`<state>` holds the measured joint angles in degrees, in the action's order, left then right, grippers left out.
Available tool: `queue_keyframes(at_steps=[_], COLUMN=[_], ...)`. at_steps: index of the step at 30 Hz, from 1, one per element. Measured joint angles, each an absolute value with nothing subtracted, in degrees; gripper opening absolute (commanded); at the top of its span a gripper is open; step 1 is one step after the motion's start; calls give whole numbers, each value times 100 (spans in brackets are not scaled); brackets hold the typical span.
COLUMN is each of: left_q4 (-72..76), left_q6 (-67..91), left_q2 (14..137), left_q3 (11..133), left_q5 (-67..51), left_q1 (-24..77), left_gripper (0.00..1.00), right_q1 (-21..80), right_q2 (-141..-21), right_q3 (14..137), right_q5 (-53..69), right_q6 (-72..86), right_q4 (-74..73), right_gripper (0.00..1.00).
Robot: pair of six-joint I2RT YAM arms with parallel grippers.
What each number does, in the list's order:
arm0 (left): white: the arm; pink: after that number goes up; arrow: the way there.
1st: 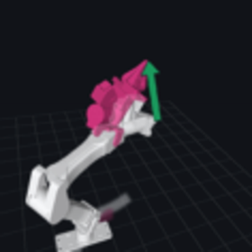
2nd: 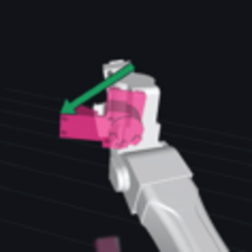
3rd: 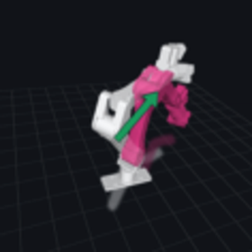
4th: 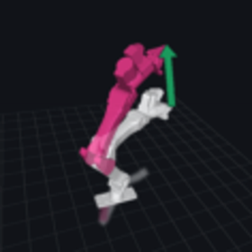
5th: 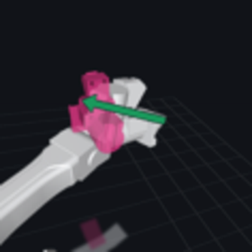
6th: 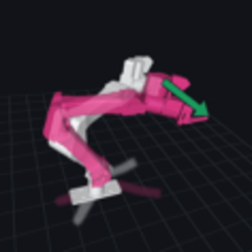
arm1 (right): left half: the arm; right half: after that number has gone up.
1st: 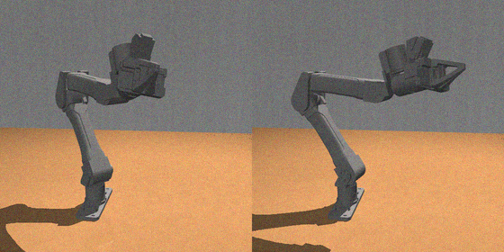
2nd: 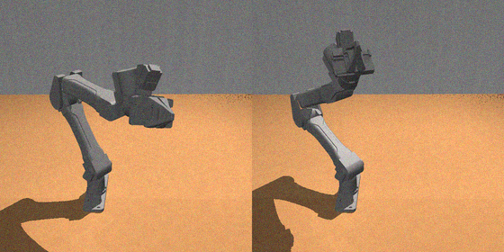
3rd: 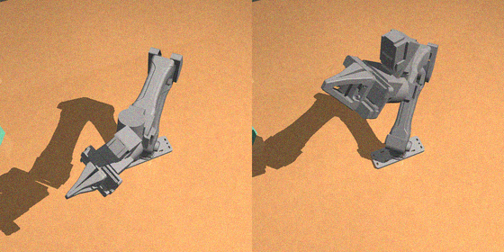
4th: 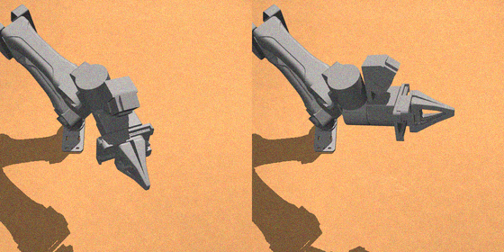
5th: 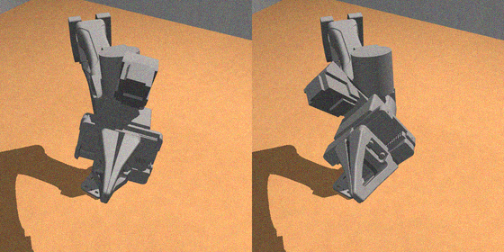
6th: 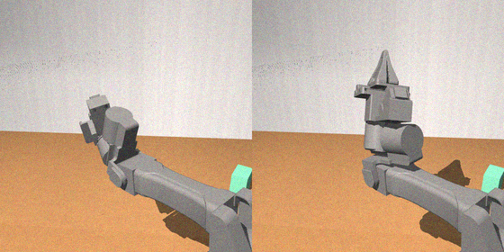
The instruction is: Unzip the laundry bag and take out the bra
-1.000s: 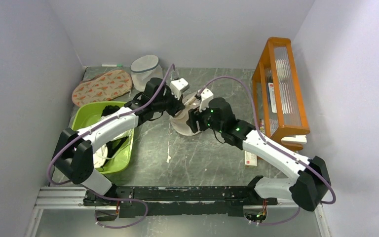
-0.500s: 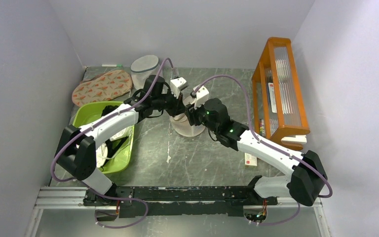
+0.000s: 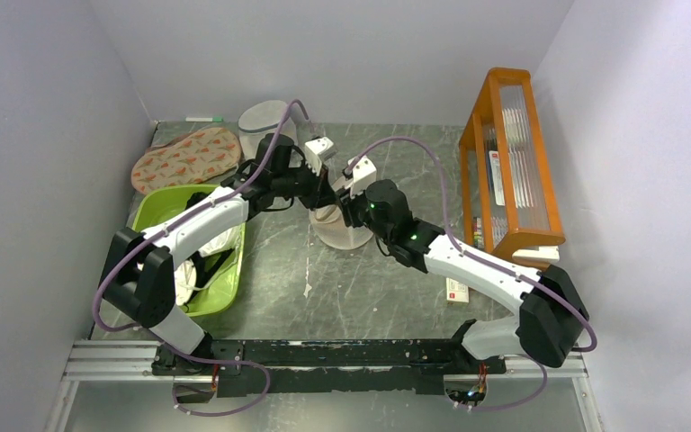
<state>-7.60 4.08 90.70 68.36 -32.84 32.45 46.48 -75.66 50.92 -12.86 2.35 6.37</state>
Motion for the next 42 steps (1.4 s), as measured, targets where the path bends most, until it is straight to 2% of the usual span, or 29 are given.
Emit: queue_keyframes(at_steps=[7, 15, 24, 26, 42], left_q4=[-757, -749, -755, -755, -762], left_q6=[460, 484, 491, 491, 416], left_q2=[9070, 9070, 9070, 9070, 9070], left_q3=[6842, 6862, 6862, 6862, 6862], left_q5=[-3376, -3391, -3433, -3435, -3299], left_q1=[3203, 3197, 3197, 3197, 3197], left_gripper=[7, 7, 7, 7, 7], right_q1=[4652, 4670, 4668, 4668, 4340], right_q2=[-7706, -7699, -7699, -7699, -7695], right_q3=[5092, 5092, 5092, 5092, 5092], right_q5=[-1594, -1765, -1942, -1973, -1769], right_q6=[344, 447, 458, 462, 561], right_q4=[707, 766, 792, 792, 788], right_gripper=[34, 18, 7, 1, 0])
